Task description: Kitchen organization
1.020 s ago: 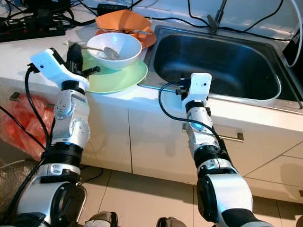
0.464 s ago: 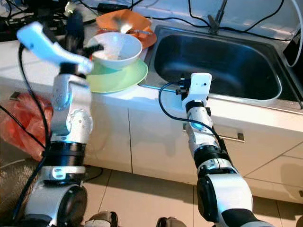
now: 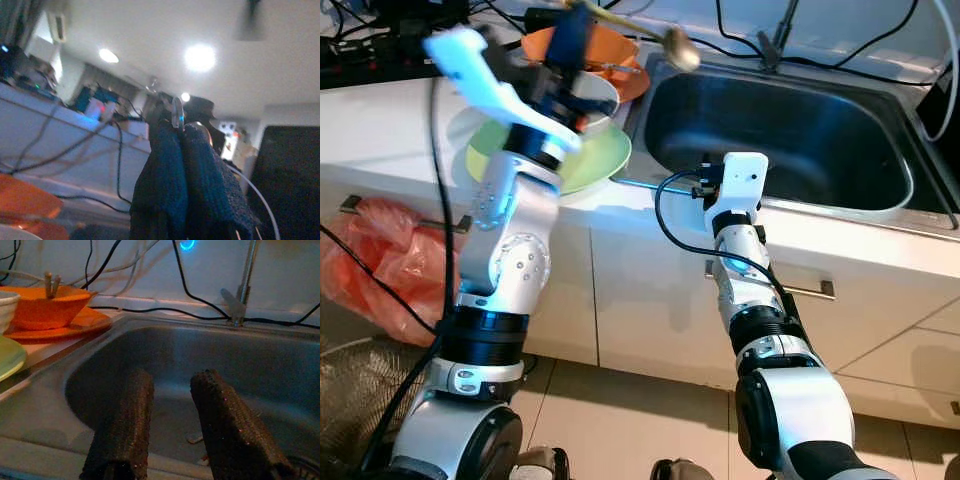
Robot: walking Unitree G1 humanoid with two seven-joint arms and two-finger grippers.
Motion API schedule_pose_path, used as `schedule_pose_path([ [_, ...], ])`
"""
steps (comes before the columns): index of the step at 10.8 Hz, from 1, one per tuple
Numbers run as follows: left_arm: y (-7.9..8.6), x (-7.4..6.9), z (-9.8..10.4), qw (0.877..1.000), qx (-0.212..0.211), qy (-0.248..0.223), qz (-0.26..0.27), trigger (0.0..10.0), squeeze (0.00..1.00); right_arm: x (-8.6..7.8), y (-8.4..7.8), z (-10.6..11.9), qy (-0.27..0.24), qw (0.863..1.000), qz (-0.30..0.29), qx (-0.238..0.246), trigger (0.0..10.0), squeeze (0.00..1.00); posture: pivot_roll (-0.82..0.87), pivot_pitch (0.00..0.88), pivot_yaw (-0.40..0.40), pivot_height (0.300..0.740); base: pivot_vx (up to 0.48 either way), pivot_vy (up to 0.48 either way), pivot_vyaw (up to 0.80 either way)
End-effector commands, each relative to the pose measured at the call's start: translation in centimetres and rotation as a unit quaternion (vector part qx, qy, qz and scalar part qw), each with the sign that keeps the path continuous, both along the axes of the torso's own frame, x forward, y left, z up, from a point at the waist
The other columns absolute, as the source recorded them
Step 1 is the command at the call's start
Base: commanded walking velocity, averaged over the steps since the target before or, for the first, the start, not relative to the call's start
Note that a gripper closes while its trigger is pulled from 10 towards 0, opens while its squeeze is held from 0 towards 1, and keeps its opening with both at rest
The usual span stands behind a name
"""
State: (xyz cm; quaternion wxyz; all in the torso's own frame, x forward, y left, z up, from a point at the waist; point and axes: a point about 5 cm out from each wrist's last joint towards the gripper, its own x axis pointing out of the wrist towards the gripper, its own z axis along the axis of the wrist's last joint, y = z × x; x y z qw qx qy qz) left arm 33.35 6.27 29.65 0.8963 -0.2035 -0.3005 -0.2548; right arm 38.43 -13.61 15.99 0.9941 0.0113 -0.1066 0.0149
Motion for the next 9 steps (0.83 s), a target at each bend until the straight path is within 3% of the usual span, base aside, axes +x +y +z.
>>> schedule_pose_path([
  [1,-0.8,-0.4,0.1,1.000,0.012,-0.004,-0.020,10.0,0.00,0.0,-0.2,0.3,-0.005,1.000,-0.005,0.006,10.0,0.00,0.09,0.082,-0.071,0.740,0.000,0.000,0.00],
  [2,-1.2,-0.6,-0.4,0.999,0.017,0.003,-0.029,10.0,0.00,0.1,-0.3,0.5,-0.006,1.000,-0.004,0.022,10.0,0.00,0.09,0.083,-0.071,0.740,0.000,0.000,0.00],
  [3,-1.4,-0.8,-0.5,0.999,0.021,0.006,-0.035,10.0,0.00,0.2,-0.1,0.9,-0.008,0.999,0.003,0.042,10.0,0.09,0.09,0.085,-0.071,0.740,0.000,0.000,0.00],
  [4,-1.5,-0.9,-0.6,0.999,0.024,0.009,-0.039,10.0,0.00,0.4,0.2,1.2,-0.009,0.997,0.014,0.073,10.0,0.64,0.09,0.086,-0.071,0.740,0.000,0.000,0.00],
  [5,-1.6,-0.9,-0.7,0.999,0.025,0.012,-0.040,10.0,0.00,0.5,0.4,1.7,-0.015,0.996,0.019,0.082,10.0,1.00,0.09,0.087,-0.070,0.740,0.000,0.000,0.00],
  [6,-1.6,-0.9,-0.8,0.999,0.026,0.016,-0.040,10.0,0.00,0.6,0.6,2.2,-0.016,0.993,0.026,0.112,10.0,0.00,0.09,0.087,-0.070,0.740,0.000,0.000,0.00],
  [9,-1.5,-0.8,-1.0,0.999,0.026,0.020,-0.040,10.0,0.00,1.0,0.2,2.3,0.009,0.975,0.031,0.220,10.0,0.00,0.09,0.088,-0.071,0.740,0.000,0.000,0.00],
])
